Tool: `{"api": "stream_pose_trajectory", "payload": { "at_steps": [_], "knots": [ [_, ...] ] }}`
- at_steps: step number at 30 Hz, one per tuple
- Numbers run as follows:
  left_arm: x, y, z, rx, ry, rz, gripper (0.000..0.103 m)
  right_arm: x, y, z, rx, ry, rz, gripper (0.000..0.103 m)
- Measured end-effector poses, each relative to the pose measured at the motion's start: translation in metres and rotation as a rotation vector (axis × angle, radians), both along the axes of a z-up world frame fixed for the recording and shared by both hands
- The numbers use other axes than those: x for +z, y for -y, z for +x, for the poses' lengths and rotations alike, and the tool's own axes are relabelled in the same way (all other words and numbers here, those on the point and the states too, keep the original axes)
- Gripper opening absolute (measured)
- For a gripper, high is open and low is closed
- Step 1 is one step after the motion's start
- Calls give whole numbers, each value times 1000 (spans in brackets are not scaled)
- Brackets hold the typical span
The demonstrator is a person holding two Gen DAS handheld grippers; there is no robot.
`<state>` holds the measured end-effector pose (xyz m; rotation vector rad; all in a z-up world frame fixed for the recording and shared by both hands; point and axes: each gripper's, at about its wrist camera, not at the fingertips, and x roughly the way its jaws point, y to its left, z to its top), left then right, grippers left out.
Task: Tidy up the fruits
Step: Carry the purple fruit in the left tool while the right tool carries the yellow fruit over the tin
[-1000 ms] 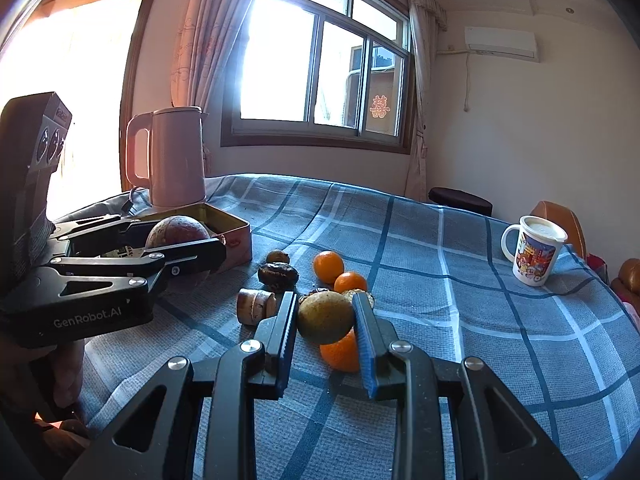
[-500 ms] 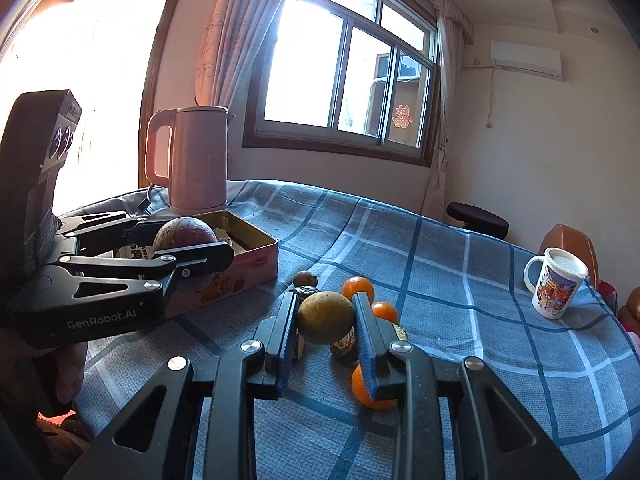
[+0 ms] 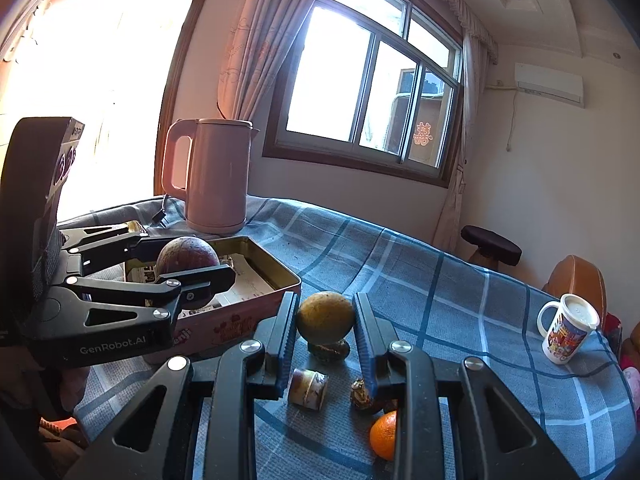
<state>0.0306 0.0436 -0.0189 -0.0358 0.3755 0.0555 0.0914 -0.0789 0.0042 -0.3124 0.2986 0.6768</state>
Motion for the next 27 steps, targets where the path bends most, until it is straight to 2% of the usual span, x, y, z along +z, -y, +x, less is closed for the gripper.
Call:
{"api": "stream_pose_trajectory", "payload": {
  "at_steps": [12,27],
  "knots": [
    [5,-34,2,67,-6,1,51,14,-33,8,58,17,-1,29],
    [-2,-73,11,131,-36,8,51,12,-76,24,105,-8,-20,29]
  ]
}}
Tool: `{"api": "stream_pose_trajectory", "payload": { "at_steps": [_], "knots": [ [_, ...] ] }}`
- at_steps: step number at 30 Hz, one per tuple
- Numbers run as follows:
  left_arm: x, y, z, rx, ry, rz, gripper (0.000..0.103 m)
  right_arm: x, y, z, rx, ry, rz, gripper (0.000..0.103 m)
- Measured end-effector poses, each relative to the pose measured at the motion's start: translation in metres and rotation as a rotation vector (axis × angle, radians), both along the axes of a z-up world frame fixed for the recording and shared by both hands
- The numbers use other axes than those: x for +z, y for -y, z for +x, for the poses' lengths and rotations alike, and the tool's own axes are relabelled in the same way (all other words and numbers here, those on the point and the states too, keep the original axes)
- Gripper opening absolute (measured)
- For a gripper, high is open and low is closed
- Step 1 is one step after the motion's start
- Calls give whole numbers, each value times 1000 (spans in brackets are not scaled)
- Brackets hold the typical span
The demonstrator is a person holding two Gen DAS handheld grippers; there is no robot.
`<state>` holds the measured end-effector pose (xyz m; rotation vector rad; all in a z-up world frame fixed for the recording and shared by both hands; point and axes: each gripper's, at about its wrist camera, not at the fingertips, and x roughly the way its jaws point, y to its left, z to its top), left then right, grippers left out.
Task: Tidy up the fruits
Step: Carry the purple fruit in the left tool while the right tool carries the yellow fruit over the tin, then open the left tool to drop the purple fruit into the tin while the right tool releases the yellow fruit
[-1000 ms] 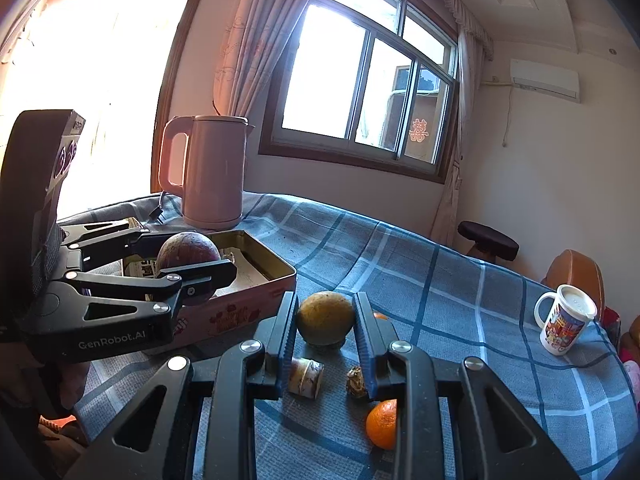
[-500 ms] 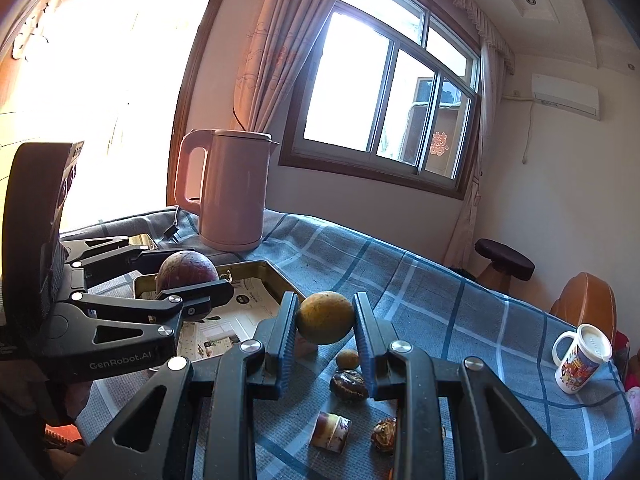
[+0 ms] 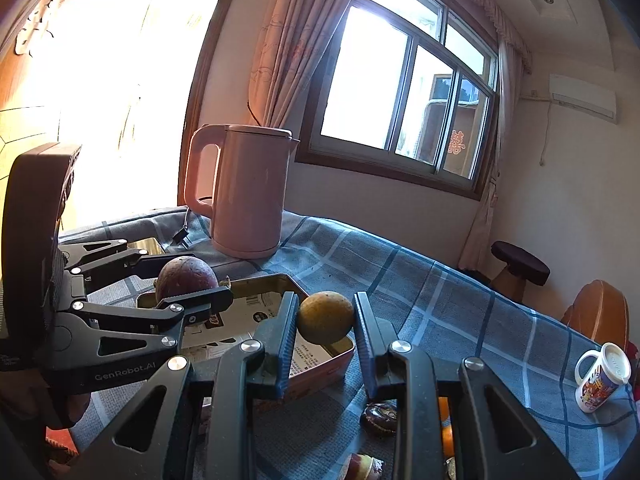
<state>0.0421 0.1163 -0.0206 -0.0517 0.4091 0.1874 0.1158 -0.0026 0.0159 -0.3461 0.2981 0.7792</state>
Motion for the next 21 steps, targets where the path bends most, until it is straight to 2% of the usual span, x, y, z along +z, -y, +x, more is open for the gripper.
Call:
{"api": "stream_pose_trajectory", "payload": {
  "at_steps": [12,21],
  "knots": [
    [-8,-22,17,0,-55,-20,51,-23,-34,21,12,-86,-14,29],
    [-18,-28,29,-17,-117,-9,51,-48,-54,34,4,-149,-64,29]
  ]
}}
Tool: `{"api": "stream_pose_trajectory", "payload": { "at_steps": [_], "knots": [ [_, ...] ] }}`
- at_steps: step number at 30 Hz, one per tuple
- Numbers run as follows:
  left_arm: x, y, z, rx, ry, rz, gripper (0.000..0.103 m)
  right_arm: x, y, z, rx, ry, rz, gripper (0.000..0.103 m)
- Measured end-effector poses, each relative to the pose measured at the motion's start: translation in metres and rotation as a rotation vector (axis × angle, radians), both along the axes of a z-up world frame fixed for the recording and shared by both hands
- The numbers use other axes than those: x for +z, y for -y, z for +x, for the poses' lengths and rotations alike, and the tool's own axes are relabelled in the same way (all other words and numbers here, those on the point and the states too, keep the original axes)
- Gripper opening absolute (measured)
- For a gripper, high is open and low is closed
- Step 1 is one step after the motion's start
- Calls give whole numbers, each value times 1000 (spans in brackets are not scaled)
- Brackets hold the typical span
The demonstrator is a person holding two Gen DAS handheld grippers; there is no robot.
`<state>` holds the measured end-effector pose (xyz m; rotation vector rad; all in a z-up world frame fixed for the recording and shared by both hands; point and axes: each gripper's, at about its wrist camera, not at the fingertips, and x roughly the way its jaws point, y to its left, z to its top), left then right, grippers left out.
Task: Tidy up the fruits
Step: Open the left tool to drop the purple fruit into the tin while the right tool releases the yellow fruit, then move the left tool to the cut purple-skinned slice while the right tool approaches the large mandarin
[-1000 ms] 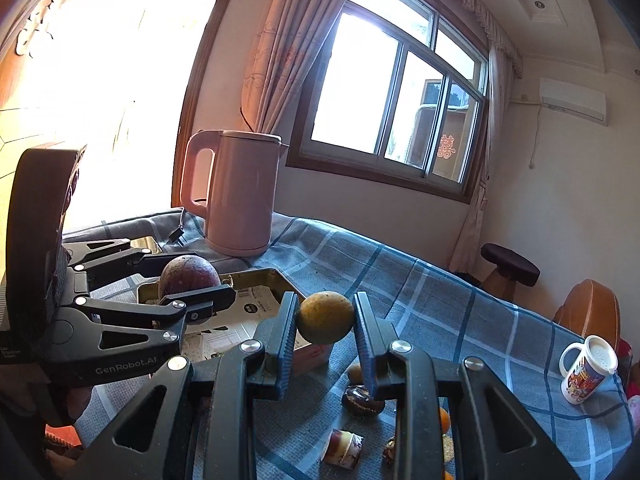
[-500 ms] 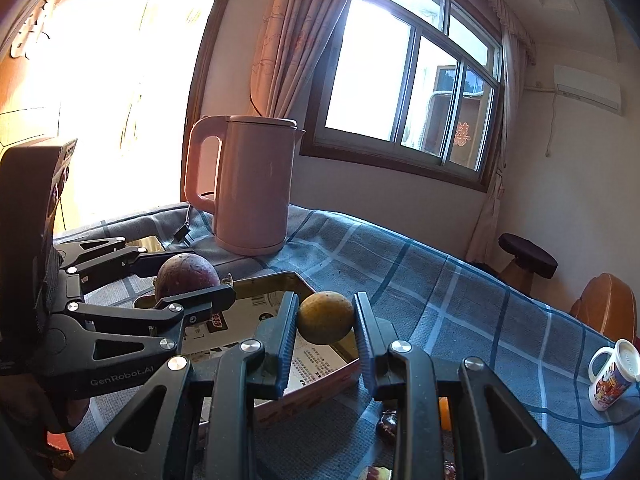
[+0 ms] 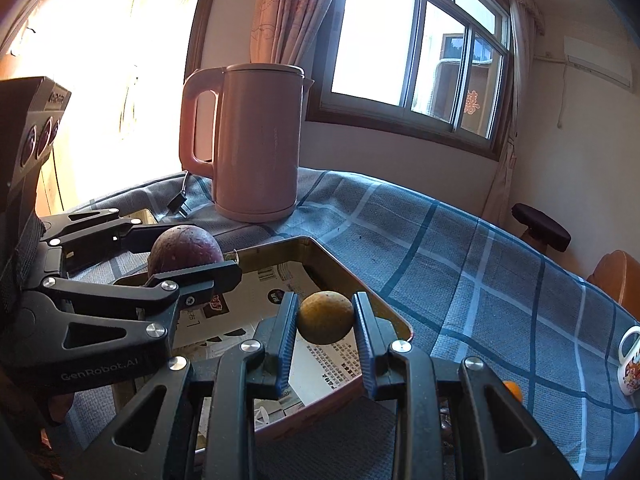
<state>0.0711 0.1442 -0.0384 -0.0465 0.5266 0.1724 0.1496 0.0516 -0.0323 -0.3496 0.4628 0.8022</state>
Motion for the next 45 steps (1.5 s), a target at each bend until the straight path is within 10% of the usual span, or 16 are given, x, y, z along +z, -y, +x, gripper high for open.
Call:
{"api": "stream_pose_trajectory", "payload": {
  "at_steps": [18,22,25,34,45],
  "knots": [
    [-15,0,14,7,-90,25,51,-28,-20,17,-25,-107,-118,30],
    [-11,1,9,26,-59,45,60,-28,-25,7,-4,-69,-147,79],
    [-7,2,2,29,-22,25,66,-25,-21,1,-25,-39,-141,79],
    [22,28,-25,-22,104,-6,88,5,69,-6,-192,-4,-54,79],
    [3,113,-6,-242,22,-12,91,-10,177,-9,-405,-107,8,80]
  ]
}}
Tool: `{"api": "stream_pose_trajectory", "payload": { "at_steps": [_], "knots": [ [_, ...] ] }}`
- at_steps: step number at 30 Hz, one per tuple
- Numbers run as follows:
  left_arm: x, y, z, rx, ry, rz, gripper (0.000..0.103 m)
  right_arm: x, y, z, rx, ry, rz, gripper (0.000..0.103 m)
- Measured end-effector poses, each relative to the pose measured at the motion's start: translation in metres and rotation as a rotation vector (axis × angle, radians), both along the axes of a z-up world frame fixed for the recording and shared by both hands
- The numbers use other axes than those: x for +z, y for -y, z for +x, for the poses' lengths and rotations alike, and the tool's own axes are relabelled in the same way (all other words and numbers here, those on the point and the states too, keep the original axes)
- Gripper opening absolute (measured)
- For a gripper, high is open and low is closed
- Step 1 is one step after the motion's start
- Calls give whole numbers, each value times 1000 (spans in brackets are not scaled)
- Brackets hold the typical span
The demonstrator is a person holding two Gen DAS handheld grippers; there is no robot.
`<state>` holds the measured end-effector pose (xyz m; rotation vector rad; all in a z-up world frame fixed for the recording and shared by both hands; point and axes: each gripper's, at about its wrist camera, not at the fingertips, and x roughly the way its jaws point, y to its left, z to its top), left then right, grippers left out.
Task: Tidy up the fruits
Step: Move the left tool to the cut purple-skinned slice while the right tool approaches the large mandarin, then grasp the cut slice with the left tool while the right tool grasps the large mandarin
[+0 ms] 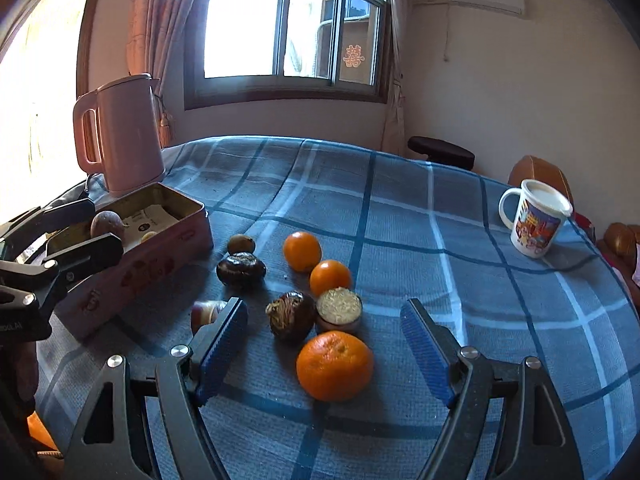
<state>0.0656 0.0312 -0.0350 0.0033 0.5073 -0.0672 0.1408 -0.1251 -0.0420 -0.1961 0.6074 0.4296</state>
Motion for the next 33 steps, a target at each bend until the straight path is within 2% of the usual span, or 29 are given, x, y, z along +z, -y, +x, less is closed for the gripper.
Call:
{"api": "stream_pose_trajectory", "payload": {
  "at_steps": [5,7,11,13,16,19,21,25,27,29,33],
  "knots": [
    [-14,27,16,-60,-83,22,91,-14,11,7,-8,-56,11,80],
    [-19,34,22,-48,-121,58,90,-16,11,10,1,-82,21,80],
    [-24,38,34,-71,-170,56,90,-28,12,19,-6,-156,15,79],
    [-28,42,39,-105,-204,42,90,-34,15,23,-2,-198,30,66],
    [-30,48,43,-119,-217,48,89,-38,19,29,2,-247,64,58],
    [-34,53,50,-142,-251,54,87,-40,20,29,5,-266,71,56],
    [-39,53,56,-157,-288,47,81,-40,17,29,13,-265,57,50],
    [-45,54,63,-183,-335,29,66,-40,17,28,14,-265,55,50],
    [-46,51,65,-197,-349,4,52,-40,19,29,15,-267,63,50],
    [-46,52,63,-209,-345,0,46,-40,19,29,12,-264,63,50],
    [-44,56,60,-226,-328,13,46,-38,20,27,6,-246,64,50]
  ]
}}
